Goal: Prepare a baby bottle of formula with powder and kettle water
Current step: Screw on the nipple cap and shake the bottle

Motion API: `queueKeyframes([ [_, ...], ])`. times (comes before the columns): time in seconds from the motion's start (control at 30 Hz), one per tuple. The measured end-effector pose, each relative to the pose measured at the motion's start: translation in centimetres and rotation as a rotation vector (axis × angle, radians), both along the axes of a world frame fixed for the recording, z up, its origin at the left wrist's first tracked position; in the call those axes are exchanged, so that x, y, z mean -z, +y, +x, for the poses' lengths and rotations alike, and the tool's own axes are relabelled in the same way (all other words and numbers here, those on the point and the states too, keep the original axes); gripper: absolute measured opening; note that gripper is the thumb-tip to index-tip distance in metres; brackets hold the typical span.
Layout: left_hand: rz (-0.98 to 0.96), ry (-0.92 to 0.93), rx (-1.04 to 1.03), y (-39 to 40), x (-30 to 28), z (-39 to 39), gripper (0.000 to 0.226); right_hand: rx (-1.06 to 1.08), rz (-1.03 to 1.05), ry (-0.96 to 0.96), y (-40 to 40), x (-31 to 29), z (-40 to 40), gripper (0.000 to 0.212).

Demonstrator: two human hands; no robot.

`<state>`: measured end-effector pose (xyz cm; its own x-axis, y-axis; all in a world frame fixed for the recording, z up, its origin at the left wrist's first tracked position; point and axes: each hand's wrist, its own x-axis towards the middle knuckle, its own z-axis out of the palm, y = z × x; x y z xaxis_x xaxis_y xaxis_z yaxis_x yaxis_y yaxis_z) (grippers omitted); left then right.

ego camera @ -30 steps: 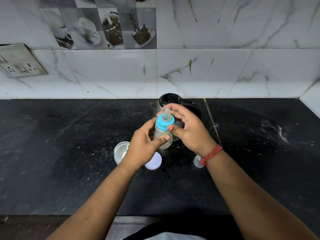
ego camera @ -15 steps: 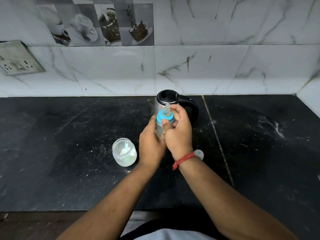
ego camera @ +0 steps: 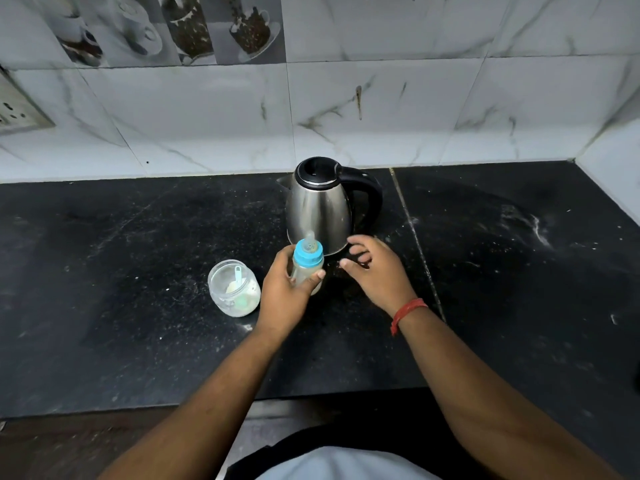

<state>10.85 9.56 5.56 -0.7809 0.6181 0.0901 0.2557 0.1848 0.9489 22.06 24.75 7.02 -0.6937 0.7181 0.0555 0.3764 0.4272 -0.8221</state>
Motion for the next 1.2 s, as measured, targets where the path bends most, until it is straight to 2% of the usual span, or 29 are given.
queueKeyframes([
  [0.1, -0.026, -0.003, 0.03, 0.0, 0.4, 0.5, 0.051, 0.033, 0.178, -0.291, 2.2, 3.1, 2.3, 0.047],
  [0.17, -0.034, -0.011, 0.052, -0.1, 0.6, 0.9, 0.051, 0.023, 0.193, -0.464, 2.8, 4.6, 3.7, 0.055],
  [0.3, -0.057, -0.026, 0.072, 0.0, 1.1, 1.7, 0.05, -0.039, 0.255, -0.627, 2.9, 6.6, 5.1, 0.06],
  [0.43, -0.064, -0.031, 0.081, 0.1, 1.0, 2.3, 0.049, -0.04, 0.316, -0.579, 2.9, 7.0, 5.3, 0.053],
  [0.5, -0.061, -0.024, 0.089, 0.1, 0.9, 2.5, 0.05, -0.011, 0.28, -0.508, 2.8, 6.6, 5.1, 0.051],
  [0.7, -0.053, -0.023, 0.09, -0.2, 0.5, 2.3, 0.053, 0.103, -0.143, -0.047, 1.7, 1.5, 3.2, 0.051],
  [0.83, -0.047, -0.025, 0.091, -0.5, 0.3, 1.9, 0.056, 0.024, -0.188, 0.203, 0.1, -4.5, 1.9, 0.042],
  [0.9, -0.041, -0.019, 0.096, -0.5, 0.0, 1.8, 0.056, -0.096, -0.087, 0.205, -0.7, -6.6, 1.5, 0.041],
  [1.03, -0.031, -0.011, 0.091, -0.6, -0.6, 1.6, 0.065, -0.25, 0.263, -0.035, -1.7, -8.0, 0.5, 0.045],
  [1.1, -0.027, -0.001, 0.093, -0.7, -0.9, 1.5, 0.062, -0.273, 0.338, -0.109, -2.2, -7.9, 0.3, 0.045],
  [1.2, -0.021, 0.034, 0.098, -0.8, -1.4, 1.4, 0.055, -0.284, 0.352, -0.114, -2.9, -7.5, -0.1, 0.046],
])
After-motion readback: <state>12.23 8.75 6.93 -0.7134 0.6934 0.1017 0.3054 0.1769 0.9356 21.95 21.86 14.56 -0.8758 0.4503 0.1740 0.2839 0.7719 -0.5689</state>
